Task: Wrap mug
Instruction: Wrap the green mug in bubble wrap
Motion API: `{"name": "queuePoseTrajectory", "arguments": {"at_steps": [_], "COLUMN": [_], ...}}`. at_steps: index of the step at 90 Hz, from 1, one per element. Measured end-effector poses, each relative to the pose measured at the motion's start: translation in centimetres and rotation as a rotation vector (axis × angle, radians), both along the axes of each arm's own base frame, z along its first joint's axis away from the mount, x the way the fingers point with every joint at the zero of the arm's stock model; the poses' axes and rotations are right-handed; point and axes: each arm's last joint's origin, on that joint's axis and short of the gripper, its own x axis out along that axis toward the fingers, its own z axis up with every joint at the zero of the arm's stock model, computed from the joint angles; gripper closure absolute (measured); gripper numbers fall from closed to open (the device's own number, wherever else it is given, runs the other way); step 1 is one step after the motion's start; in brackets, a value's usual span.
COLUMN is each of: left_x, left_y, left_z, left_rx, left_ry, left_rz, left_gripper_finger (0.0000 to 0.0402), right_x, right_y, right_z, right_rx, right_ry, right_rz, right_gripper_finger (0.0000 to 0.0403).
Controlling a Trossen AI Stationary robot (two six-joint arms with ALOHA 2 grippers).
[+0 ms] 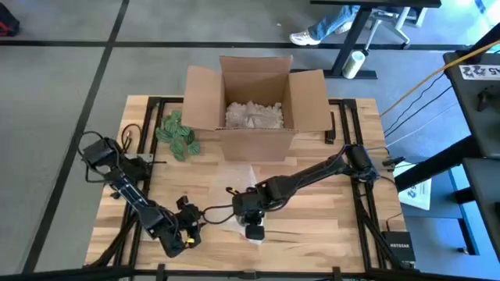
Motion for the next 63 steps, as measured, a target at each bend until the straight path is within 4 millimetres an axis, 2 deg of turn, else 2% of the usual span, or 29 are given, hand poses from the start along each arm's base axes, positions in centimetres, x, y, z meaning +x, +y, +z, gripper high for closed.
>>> {"name": "queuePoseTrajectory", "arguments": {"at_steps": [18, 34, 63], "left_x": [0.8, 0.6, 0.7], "left_y": [-0.6, -0.4, -0.4], "left_z": [1.7, 3.1, 3.3], "left_rx": [0.059, 0.028, 0.036], "left_ry": [-0.037, -0.068, -0.086], "left_rz": [-0.052, -0.056, -0.059], "left_gripper_finger": [0.0249, 0.0249, 0.0255], "right_x": [0.0, 0.0, 0.0], "right_y": [0.0, 0.0, 0.0], "right_z": [0.0, 0.0, 0.0], "right_rx": [0.000, 0.000, 0.000], "right_ry": [0.000, 0.000, 0.000], "right_rz": [0.000, 0.000, 0.001], "right_gripper_finger": [0.0403, 0.0403, 0.0403]}}
